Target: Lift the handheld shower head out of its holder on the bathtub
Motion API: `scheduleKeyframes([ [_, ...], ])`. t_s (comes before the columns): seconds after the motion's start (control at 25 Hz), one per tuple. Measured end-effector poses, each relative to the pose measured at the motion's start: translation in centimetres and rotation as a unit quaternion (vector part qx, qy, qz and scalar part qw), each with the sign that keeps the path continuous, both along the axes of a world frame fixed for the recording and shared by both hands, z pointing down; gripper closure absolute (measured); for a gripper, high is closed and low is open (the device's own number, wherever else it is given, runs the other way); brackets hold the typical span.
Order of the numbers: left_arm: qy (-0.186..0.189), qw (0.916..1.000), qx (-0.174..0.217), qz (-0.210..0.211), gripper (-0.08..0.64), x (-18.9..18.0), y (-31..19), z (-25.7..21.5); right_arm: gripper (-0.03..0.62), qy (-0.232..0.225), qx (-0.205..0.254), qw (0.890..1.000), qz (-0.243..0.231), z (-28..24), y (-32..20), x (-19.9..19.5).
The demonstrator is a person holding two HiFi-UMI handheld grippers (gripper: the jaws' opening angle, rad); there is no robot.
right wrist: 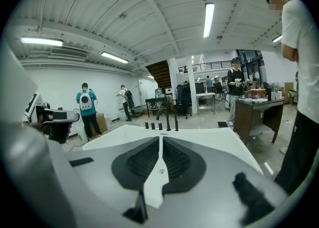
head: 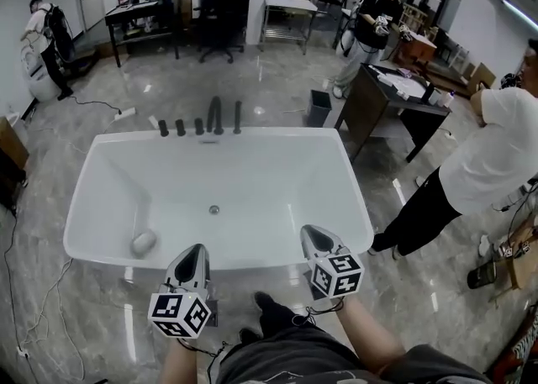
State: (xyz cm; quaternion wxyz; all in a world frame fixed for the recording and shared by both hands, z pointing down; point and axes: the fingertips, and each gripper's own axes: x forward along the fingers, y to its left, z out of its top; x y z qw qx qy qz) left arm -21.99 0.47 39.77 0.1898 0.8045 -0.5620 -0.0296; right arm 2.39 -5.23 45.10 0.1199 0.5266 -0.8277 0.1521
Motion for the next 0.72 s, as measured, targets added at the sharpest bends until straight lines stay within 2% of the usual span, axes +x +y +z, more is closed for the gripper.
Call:
scheduleKeyframes([
  [0.28, -0.009, 0.9999, -0.004, -0.011, 0.544, -0.4, -2.7, 0.0, 0.558, -0.001, -0.008, 1.000, -0.016, 1.1, -3.0, -0.7],
  [0.72, -0.021, 0.9990, -0.026, -0.029, 0.545, -0.6, -12.6, 1.7, 0.558, -0.011, -0.017, 0.999, -0.032, 2.8, -14.6, -1.6],
])
